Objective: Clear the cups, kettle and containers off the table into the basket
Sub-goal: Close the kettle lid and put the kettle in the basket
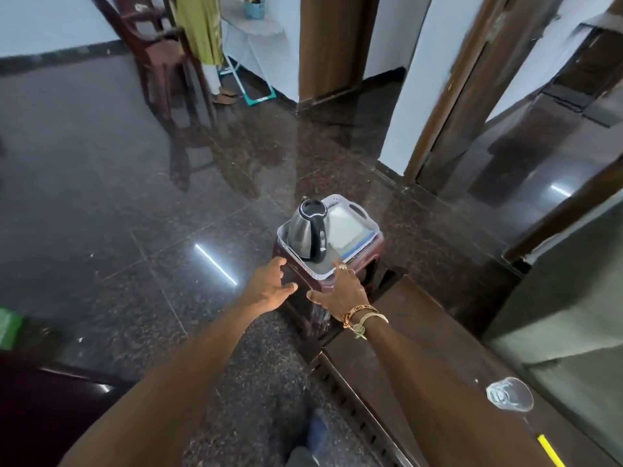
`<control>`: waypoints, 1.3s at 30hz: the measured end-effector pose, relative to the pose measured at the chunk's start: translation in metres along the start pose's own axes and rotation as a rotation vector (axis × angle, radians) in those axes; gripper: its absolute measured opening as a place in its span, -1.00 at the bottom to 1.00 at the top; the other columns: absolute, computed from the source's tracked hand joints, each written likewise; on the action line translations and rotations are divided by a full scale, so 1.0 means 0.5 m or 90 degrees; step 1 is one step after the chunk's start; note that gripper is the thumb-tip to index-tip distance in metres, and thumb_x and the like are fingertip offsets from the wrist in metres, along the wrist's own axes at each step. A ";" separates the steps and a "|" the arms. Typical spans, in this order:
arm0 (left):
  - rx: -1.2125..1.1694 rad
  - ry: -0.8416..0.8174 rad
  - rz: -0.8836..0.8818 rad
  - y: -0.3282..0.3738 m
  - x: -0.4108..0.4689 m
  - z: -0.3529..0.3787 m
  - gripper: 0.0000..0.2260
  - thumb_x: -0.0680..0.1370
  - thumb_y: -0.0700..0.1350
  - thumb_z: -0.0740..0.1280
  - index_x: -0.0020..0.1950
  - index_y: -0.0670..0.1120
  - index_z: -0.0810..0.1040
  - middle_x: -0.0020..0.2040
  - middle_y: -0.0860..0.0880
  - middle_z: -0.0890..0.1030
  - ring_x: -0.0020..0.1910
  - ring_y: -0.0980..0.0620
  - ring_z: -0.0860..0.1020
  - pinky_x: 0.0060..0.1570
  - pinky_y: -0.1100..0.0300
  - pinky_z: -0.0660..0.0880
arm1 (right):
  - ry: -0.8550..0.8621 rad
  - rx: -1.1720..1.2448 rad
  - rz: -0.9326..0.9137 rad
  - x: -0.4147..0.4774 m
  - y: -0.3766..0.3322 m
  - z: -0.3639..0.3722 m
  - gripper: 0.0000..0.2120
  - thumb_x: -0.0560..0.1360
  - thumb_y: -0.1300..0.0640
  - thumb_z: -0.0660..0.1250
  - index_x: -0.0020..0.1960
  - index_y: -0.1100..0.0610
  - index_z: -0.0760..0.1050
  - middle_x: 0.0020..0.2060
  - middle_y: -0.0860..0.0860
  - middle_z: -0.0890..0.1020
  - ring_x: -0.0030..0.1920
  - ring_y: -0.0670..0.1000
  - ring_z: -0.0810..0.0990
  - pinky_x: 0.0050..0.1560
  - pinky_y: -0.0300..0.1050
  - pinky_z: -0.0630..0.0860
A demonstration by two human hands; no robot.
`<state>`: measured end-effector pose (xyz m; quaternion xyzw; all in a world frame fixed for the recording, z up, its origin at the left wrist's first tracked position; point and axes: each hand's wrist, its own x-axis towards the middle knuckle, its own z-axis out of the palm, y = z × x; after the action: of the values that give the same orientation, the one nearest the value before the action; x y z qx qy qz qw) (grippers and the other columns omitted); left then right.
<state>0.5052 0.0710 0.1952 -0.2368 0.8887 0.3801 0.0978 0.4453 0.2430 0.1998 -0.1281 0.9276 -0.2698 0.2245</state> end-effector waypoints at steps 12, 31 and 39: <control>0.003 -0.012 -0.076 -0.018 0.191 0.013 -0.38 0.52 0.02 0.43 0.50 -0.07 0.29 0.35 -0.11 0.52 0.25 -0.08 0.56 0.25 0.10 0.45 | -0.041 0.030 0.044 0.210 0.032 0.019 -0.15 0.41 -0.18 0.46 0.53 0.15 0.20 0.48 0.09 0.34 0.47 0.12 0.33 0.46 0.02 0.29; 0.014 -0.082 -0.024 0.000 0.414 -0.039 -0.41 0.53 0.01 0.42 0.50 -0.07 0.30 0.35 -0.11 0.53 0.27 -0.06 0.55 0.31 0.05 0.45 | 0.025 0.075 0.117 0.375 0.000 -0.005 -0.21 0.41 -0.15 0.44 0.50 0.12 0.24 0.44 0.07 0.37 0.42 0.11 0.38 0.40 0.03 0.34; 0.005 -0.075 -0.020 -0.010 0.564 -0.067 -0.55 0.58 -0.01 0.34 0.43 -0.10 0.38 0.31 -0.10 0.57 0.23 -0.09 0.58 0.28 0.01 0.48 | 0.079 0.153 0.228 0.449 -0.019 0.028 -0.15 0.31 -0.16 0.51 0.48 0.10 0.28 0.36 0.07 0.48 0.37 0.10 0.44 0.38 0.07 0.41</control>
<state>0.2631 -0.0538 0.1155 -0.2277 0.8790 0.3885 0.1568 0.2585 0.1485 0.1164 0.0833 0.9086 -0.3418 0.2251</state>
